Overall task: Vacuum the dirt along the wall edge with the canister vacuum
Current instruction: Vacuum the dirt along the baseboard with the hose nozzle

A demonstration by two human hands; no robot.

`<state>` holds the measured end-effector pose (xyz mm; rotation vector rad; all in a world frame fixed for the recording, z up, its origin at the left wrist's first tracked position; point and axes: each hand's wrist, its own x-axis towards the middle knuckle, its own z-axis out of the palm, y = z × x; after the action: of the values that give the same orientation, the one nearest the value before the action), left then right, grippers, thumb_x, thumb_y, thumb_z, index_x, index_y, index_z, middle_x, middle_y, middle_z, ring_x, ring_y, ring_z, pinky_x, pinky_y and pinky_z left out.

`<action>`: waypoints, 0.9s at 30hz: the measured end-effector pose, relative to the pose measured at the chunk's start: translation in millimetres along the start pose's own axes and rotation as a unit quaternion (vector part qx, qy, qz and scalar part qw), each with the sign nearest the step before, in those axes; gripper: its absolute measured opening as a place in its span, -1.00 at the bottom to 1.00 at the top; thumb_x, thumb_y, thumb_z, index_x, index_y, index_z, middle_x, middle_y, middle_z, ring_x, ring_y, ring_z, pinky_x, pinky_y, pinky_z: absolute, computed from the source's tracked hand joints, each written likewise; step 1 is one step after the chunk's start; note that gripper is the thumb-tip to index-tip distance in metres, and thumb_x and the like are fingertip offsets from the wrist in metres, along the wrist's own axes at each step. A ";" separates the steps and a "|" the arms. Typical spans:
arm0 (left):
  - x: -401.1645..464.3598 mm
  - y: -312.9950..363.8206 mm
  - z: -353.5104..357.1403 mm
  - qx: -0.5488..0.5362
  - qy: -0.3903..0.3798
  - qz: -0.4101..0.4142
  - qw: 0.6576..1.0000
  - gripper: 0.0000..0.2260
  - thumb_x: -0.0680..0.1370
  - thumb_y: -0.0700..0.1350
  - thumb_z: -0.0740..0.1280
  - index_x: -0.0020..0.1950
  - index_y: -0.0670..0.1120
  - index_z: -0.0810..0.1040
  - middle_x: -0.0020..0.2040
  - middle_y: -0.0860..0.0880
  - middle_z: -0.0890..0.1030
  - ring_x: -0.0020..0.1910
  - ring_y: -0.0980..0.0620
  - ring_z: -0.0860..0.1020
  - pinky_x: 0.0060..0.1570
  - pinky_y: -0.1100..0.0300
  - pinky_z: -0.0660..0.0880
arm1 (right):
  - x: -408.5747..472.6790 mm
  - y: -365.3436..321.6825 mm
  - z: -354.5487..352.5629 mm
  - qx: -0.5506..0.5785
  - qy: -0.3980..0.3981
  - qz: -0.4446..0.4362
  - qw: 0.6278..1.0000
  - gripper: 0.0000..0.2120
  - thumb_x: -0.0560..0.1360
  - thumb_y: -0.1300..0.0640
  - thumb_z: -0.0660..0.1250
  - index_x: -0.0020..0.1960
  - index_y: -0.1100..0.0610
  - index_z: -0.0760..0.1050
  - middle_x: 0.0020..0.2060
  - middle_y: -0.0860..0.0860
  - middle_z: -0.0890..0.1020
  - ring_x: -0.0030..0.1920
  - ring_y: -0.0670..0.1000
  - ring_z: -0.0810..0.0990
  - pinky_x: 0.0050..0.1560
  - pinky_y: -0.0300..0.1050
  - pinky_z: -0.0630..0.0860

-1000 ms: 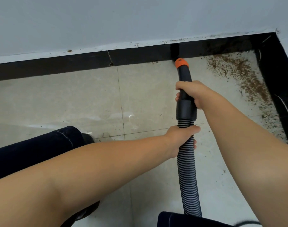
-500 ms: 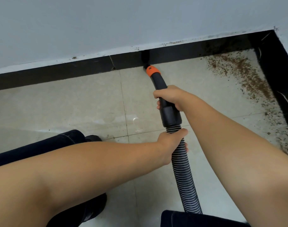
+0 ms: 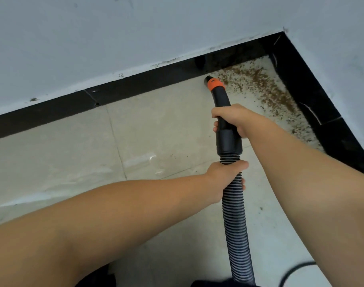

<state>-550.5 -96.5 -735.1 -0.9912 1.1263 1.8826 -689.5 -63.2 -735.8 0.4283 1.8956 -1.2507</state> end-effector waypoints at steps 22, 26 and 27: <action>-26.9 -12.1 14.1 0.072 -0.025 -0.028 0.997 -0.82 0.53 -0.08 0.39 -0.08 -0.13 0.42 -0.29 -0.09 0.55 -0.40 0.01 0.53 -0.47 0.27 0.52 | -24.0 20.4 -17.0 0.037 -0.004 0.030 0.999 -0.84 0.46 0.26 0.31 0.00 0.20 0.38 -0.42 0.07 0.56 -0.52 -0.01 0.58 -0.36 -0.16 0.56; -25.3 -8.8 10.6 0.143 -0.032 -0.015 0.989 -0.76 0.56 0.10 0.30 -0.11 -0.07 0.48 -0.27 0.00 0.61 -0.36 0.10 0.59 -0.34 0.29 0.53 | -28.2 25.6 -29.9 0.056 0.020 0.040 0.997 -0.81 0.46 0.26 0.30 0.04 0.21 0.37 -0.45 0.07 0.56 -0.56 -0.02 0.57 -0.43 -0.20 0.56; -24.7 -9.1 13.1 0.163 -0.027 -0.009 0.986 -0.72 0.57 0.16 0.26 -0.11 -0.05 0.50 -0.25 0.04 0.63 -0.32 0.14 0.61 -0.29 0.32 0.52 | -28.3 28.4 -36.9 0.066 0.033 0.043 0.996 -0.80 0.46 0.27 0.31 0.06 0.22 0.37 -0.42 0.08 0.56 -0.57 -0.02 0.57 -0.47 -0.21 0.56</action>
<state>-534.9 -85.9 -712.6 -0.7574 1.3362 1.6327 -669.7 -13.8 -724.3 0.6217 1.8347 -1.3242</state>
